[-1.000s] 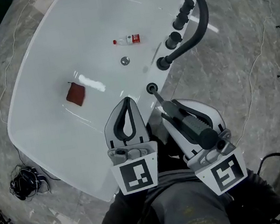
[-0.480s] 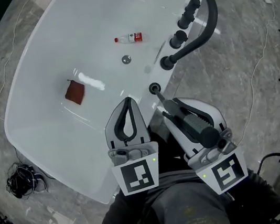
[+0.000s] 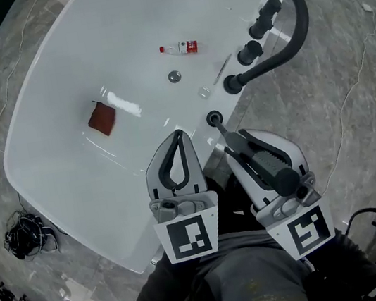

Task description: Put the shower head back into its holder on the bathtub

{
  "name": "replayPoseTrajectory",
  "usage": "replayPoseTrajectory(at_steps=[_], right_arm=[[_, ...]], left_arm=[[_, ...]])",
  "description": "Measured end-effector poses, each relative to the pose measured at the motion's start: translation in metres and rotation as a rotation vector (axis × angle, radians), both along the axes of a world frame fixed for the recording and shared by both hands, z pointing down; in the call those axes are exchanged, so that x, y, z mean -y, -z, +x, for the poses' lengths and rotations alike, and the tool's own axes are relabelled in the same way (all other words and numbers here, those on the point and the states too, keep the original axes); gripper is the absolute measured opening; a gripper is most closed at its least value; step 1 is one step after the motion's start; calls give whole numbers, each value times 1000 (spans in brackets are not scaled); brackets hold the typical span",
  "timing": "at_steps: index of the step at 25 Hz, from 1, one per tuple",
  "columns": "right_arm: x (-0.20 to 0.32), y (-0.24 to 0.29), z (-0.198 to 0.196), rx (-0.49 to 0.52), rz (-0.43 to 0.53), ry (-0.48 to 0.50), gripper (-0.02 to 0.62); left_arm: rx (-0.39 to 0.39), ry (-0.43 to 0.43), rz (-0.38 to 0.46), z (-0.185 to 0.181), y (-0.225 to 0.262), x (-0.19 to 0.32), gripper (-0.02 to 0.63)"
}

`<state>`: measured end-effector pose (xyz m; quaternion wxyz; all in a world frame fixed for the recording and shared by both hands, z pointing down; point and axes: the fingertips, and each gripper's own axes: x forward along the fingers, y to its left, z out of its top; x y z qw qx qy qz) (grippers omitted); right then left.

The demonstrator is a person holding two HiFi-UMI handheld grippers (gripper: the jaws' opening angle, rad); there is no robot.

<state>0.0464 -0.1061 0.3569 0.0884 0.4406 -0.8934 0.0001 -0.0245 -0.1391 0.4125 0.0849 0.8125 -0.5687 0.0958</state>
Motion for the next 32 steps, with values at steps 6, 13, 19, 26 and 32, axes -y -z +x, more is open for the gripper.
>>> replayPoseTrajectory(at_steps=[6, 13, 19, 26, 32], right_arm=[[6, -8, -3, -3, -11, 8, 121], [13, -21, -2, -6, -28, 12, 121], [17, -29, -4, -5, -36, 7, 121], [20, -40, 1, -6, -43, 3, 121], [27, -49, 0, -7, -51, 9, 121]], left_arm=[[-1, 6, -13, -3, -7, 3, 2], [6, 11, -25, -5, -17, 8, 2], [6, -6, -27, -2, -23, 13, 2], [12, -18, -31, 3, -34, 15, 2], [12, -14, -39, 2, -42, 21, 2]])
